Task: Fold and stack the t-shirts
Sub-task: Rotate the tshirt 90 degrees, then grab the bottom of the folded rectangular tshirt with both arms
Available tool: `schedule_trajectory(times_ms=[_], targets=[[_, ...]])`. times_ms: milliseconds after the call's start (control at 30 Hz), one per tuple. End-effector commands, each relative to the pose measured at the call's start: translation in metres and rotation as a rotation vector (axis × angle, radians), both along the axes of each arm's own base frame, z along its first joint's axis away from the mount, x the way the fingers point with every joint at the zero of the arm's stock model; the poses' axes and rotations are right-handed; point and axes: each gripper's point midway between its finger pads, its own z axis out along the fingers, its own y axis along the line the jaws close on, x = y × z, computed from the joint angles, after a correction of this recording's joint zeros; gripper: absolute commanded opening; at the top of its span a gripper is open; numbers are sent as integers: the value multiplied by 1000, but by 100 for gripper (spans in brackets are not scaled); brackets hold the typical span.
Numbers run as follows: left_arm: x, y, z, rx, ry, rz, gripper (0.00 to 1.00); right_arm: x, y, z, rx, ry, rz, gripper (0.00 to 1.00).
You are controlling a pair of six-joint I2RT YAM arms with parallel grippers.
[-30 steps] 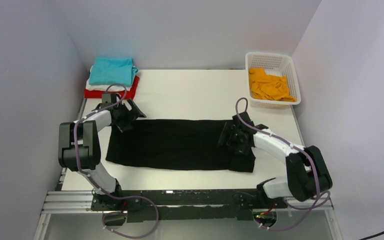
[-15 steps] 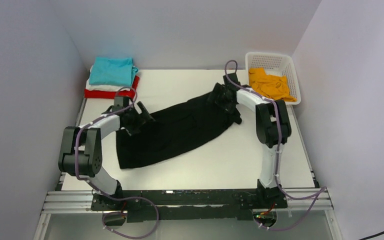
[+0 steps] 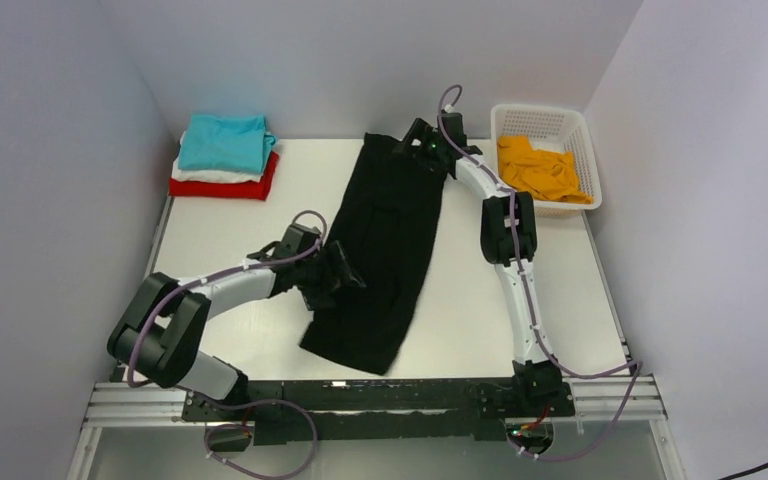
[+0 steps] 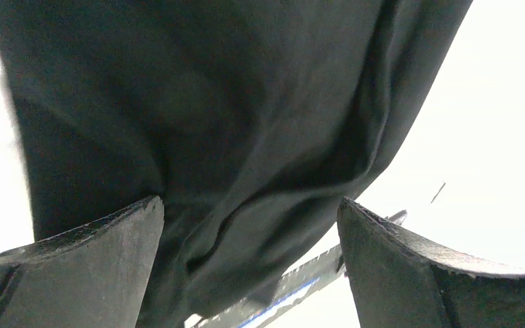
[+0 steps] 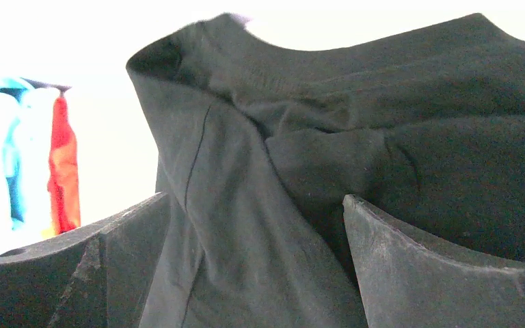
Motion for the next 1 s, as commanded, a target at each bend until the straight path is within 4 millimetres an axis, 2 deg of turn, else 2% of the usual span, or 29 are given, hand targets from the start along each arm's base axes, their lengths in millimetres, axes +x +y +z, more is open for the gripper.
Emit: schedule_trajectory(times_ms=[0, 33, 67, 200, 300, 400, 500, 600, 633, 767, 800, 867, 967], targets=[[-40, -20, 21, 9, 33, -115, 99, 18, 22, -29, 115, -45, 39, 100], [-45, -23, 26, 37, 9, -145, 99, 29, 20, -12, 96, -96, 34, 100], [-50, -24, 29, 54, -3, -167, 99, 36, 14, -6, 60, -118, 13, 100], [-68, -27, 40, 86, -54, -251, 99, 52, -11, 60, 1, -286, -45, 100], [-79, -25, 45, 107, -100, -320, 99, 50, -20, 107, -57, -359, -29, 100], [-79, -13, 48, 159, -155, -336, 99, 30, -20, 127, -134, -345, 39, 100], [-72, 2, 51, 218, -211, -298, 99, -5, -19, 121, -236, -291, 77, 100], [-60, 16, 51, 278, -251, -251, 99, -54, -7, 95, -337, -202, 138, 100], [-55, 22, 49, 292, -246, -231, 99, -74, -4, 78, -377, -148, 158, 100], [-39, 38, 41, 308, -241, -177, 99, -136, 16, 43, -521, -8, 164, 100], [-35, 42, 39, 306, -242, -163, 99, -152, 27, 36, -531, 12, 176, 100], [-28, 50, 35, 302, -244, -132, 99, -175, 40, 25, -531, 37, 176, 100], [-20, 59, 32, 278, -256, -99, 99, -197, 55, 10, -505, 75, 176, 100]])
